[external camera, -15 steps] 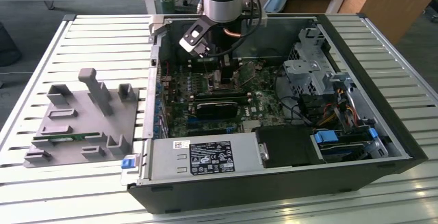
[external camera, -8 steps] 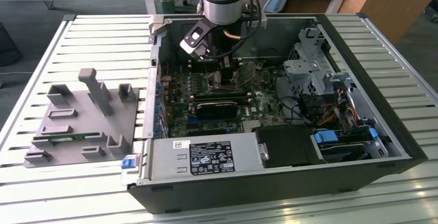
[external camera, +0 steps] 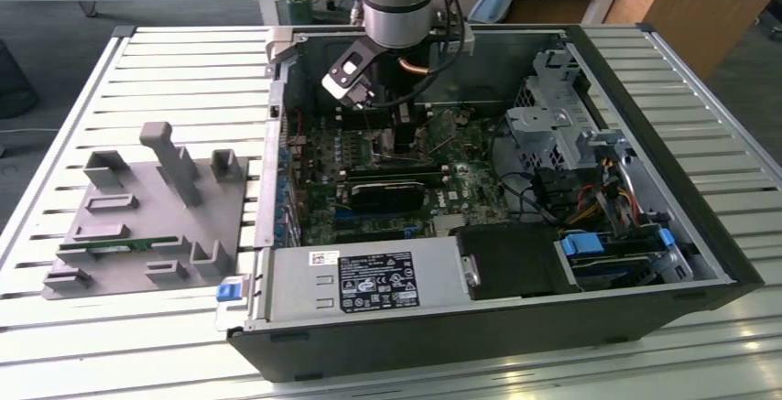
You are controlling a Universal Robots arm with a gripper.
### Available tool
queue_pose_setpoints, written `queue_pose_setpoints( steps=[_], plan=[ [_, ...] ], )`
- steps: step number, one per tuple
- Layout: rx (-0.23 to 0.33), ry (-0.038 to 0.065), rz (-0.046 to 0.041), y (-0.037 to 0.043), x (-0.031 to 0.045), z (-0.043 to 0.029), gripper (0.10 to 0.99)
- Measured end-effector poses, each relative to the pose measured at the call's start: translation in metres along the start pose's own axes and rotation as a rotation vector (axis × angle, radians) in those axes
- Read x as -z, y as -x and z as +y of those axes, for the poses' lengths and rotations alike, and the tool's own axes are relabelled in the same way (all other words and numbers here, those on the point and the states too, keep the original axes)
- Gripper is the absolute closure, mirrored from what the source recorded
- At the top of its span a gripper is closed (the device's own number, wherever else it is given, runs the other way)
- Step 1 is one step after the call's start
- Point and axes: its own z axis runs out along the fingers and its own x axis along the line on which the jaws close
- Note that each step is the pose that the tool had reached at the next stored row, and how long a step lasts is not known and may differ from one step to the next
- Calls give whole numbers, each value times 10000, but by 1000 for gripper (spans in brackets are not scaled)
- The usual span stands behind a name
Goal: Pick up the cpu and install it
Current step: 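Place the cpu into insertion slot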
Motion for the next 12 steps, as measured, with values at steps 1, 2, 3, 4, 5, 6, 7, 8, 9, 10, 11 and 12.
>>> queue_pose_setpoints(
  steps=[1, 2, 3, 4, 5, 6, 7, 8, 9, 10, 11, 12],
  plan=[
    [0, -7, 0, -5, -12, -1, 553],
    [0, -14, 0, -11, -23, -1, 553],
    [0, -22, 1, -16, -33, -2, 553],
    [1, -32, 0, -19, -43, -1, 553],
    [1, -39, -1, -20, -52, -2, 553],
    [2, -43, -1, -22, -60, -3, 553],
    [0, -48, 0, -25, -70, -4, 553],
    [1, -54, 0, -26, -79, -4, 553],
    [1, -58, -1, -26, -87, -5, 553],
    [-3, -61, -1, -26, -93, -5, 553],
    [-7, -62, 0, -26, -99, -5, 553],
    [-12, -64, -1, -26, -103, -3, 553]
  ],
)
